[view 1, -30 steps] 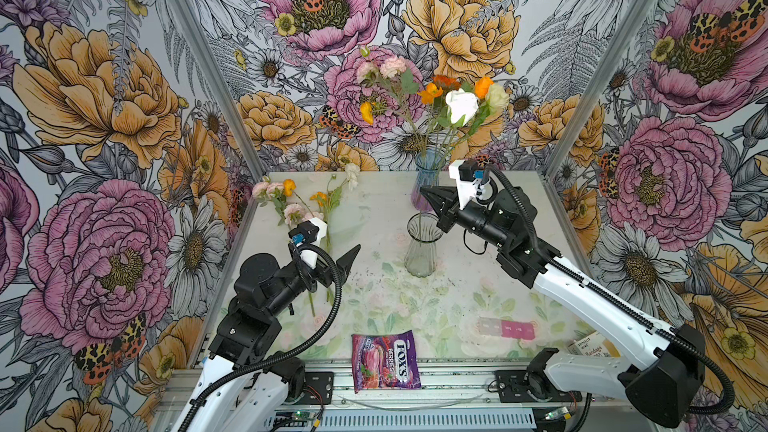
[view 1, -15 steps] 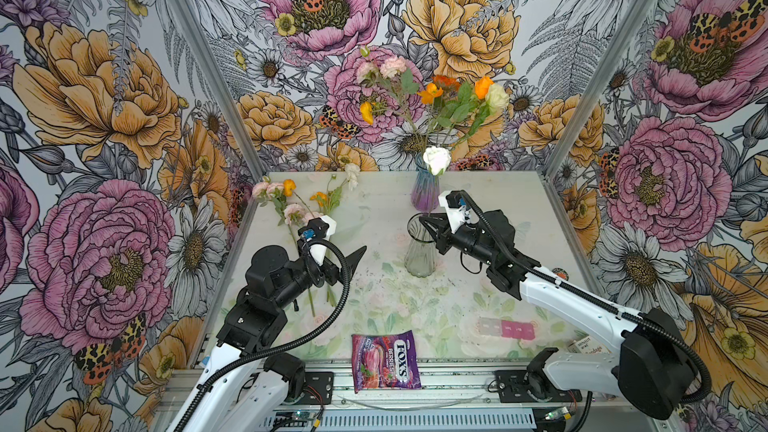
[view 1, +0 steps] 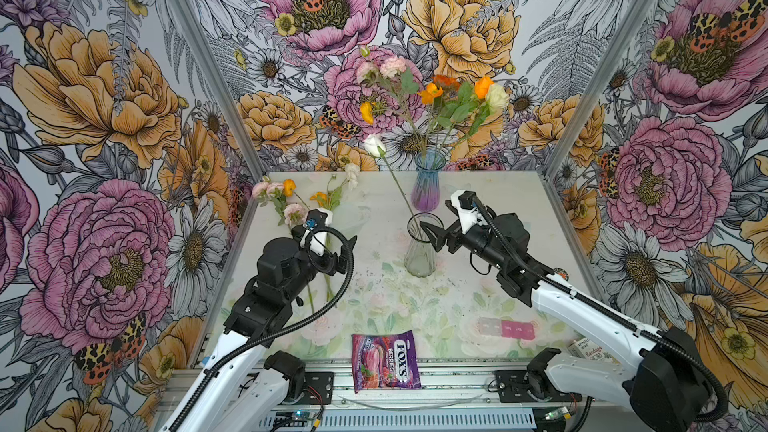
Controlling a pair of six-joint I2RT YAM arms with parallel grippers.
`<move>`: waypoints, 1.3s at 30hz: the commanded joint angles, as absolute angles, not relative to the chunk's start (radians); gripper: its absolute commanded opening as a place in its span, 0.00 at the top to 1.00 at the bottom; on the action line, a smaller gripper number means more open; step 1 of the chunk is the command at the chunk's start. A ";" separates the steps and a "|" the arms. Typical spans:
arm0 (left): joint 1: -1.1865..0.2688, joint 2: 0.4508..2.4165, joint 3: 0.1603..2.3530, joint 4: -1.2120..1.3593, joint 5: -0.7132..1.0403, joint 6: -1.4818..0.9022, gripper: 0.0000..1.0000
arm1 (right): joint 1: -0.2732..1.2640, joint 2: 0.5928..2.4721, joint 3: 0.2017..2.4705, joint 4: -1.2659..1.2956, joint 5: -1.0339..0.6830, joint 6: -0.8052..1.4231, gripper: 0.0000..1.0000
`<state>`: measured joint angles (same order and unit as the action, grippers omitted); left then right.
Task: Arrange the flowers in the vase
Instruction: 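Lower the white rosebud stem into the clear glass vase with the right gripper, then open and withdraw the right gripper while the left lowers to pink carnation stems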
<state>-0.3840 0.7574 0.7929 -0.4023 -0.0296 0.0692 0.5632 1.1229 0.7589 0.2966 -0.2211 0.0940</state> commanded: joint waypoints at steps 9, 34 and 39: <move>-0.158 1.157 0.951 -0.609 -0.116 -0.293 0.39 | 0.646 0.914 0.685 0.314 -0.273 -0.015 0.01; -0.055 1.519 0.804 -0.331 -0.044 -0.419 0.64 | 1.142 1.472 0.643 0.689 -0.077 -0.164 0.01; -0.055 1.583 0.827 -0.298 -0.032 -0.425 0.69 | 1.153 1.486 0.611 0.753 -0.084 -0.180 0.00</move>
<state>-0.0666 1.5608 0.8150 -0.3504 -0.0582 -0.4168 1.1473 1.4754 0.6277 0.6685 -0.1043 -0.1585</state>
